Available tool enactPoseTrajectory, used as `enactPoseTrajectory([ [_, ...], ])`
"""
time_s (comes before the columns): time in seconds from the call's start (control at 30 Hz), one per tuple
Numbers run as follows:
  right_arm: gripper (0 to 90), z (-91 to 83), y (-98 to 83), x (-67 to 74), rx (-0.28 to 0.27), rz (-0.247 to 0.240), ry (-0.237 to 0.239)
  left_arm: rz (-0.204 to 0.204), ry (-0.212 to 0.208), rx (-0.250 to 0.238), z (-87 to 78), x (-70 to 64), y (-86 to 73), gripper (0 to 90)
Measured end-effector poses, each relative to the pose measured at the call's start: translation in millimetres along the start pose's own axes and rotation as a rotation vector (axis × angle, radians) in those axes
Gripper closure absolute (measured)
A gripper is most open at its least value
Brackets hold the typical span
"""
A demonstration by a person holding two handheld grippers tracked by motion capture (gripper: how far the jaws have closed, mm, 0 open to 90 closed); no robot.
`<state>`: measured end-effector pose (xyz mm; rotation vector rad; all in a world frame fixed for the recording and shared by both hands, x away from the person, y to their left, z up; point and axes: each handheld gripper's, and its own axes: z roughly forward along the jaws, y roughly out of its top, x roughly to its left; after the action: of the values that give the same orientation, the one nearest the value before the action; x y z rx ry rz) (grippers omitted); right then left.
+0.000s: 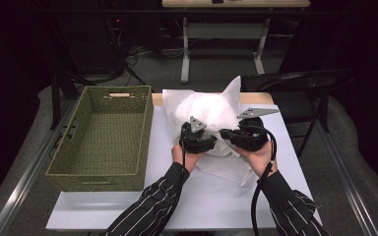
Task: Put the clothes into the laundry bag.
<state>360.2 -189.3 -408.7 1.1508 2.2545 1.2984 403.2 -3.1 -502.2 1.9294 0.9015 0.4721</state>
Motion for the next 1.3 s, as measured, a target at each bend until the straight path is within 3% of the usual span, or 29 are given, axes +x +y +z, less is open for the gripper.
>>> enactPoseTrajectory([
  [0.27,89.5,5.4,-1.3,1.5,0.027,-0.029,-0.024,0.05,-0.036,0.051,-23.0,-5.2,-14.2,15.8],
  [0.37,89.5,5.8,-1.6,1.0,0.031,-0.034,-0.027,0.065,-0.047,0.08,-33.9,-6.8,-20.5,15.3],
  [0.47,89.5,6.3,-2.0,0.9,0.036,-0.028,-0.027,0.08,-0.028,0.114,-43.0,-8.2,-29.2,15.3],
  [0.6,89.4,7.7,-2.3,1.1,0.043,-0.028,-0.019,0.031,-0.039,0.176,-51.2,-3.6,-42.4,15.0],
  [0.67,89.4,8.1,-2.6,1.5,0.047,-0.027,-0.018,0.037,-0.022,0.202,-53.1,-1.6,-49.6,15.3],
  [0.8,89.3,9.3,-2.5,2.0,0.052,-0.032,-0.016,0.011,-0.02,0.258,-49.6,4.9,-62.0,17.0],
  [1.03,89.2,12.0,-3.5,2.7,0.062,-0.036,-0.01,0.03,0.06,0.258,-34.4,8.5,-67.3,19.3],
  [1.1,89.2,13.0,-4.0,2.7,0.067,-0.03,-0.008,0.024,0.069,0.275,-28.0,8.9,-66.3,22.7],
  [1.17,89.2,13.3,-4.3,1.9,0.07,-0.034,-0.008,0.044,0.106,0.285,-22.7,8.8,-65.8,26.1],
  [1.3,89.1,12.1,-4.6,1.5,0.073,-0.035,-0.006,0.002,0.121,0.301,-16.6,16.9,-70.6,43.1],
])
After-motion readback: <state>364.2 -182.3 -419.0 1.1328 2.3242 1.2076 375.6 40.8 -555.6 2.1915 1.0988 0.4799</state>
